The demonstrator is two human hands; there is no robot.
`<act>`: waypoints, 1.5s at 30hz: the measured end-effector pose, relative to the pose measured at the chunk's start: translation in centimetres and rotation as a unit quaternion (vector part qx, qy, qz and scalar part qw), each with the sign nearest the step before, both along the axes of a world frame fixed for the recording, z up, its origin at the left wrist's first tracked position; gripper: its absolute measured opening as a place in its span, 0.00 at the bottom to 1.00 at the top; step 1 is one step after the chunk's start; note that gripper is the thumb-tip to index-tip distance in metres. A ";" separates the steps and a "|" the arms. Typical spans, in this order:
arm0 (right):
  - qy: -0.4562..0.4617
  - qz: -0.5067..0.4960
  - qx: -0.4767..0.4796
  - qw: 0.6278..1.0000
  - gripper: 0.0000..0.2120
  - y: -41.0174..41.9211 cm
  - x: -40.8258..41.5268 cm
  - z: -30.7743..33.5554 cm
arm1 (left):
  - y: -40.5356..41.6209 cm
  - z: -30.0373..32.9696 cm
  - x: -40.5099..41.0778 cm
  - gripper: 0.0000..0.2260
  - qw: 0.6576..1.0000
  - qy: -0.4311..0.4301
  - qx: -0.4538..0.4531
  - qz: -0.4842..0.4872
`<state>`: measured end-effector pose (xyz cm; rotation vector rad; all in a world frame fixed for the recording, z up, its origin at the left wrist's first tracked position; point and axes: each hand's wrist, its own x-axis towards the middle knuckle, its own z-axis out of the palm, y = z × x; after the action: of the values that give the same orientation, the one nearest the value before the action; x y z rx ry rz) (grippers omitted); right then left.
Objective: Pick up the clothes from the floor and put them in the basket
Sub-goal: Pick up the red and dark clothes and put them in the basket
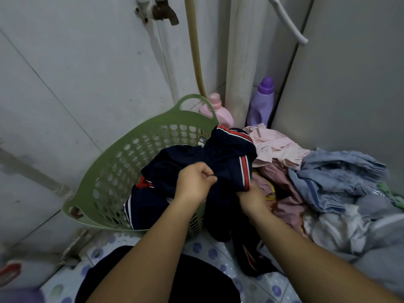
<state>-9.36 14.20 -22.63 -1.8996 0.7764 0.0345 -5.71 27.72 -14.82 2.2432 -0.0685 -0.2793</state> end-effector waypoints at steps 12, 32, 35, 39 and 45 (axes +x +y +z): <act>-0.345 0.063 -0.073 0.934 0.11 7.3 3.9 17.4 | 7.9 9.3 2.2 0.03 0.921 -0.280 -0.145 0.229; 0.025 0.267 -0.417 0.869 0.21 3.7 4.7 8.9 | 12.3 0.3 4.8 0.22 0.973 0.087 0.214 0.000; 0.066 0.215 -0.373 0.900 0.30 2.1 4.8 8.1 | 9.8 1.0 5.1 0.22 0.971 0.092 0.219 -0.031; 0.086 0.192 -0.204 0.956 0.36 1.4 5.7 7.5 | 6.2 0.7 3.8 0.21 0.972 0.095 0.209 -0.054; 0.103 0.124 -0.221 0.962 0.10 0.5 6.0 7.0 | 3.7 -0.9 3.6 0.18 0.981 0.105 0.144 -0.071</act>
<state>-3.38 14.67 -15.60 -2.4424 0.7198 0.2351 -2.15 31.46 -15.74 2.4853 -0.0806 -0.6372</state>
